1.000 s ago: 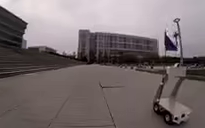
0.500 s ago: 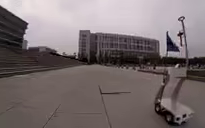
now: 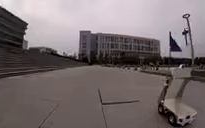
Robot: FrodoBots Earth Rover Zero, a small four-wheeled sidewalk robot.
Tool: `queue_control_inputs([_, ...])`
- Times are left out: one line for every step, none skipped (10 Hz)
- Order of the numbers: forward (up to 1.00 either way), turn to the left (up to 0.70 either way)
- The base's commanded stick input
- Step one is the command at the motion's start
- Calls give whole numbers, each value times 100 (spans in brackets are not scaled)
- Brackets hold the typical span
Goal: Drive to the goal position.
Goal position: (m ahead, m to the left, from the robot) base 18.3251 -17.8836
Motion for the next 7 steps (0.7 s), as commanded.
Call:
queue_control_inputs([100,0])
queue_control_inputs([100,0])
queue_control_inputs([100,0])
queue_control_inputs([100,0])
queue_control_inputs([100,0])
queue_control_inputs([100,0])
queue_control_inputs([100,0])
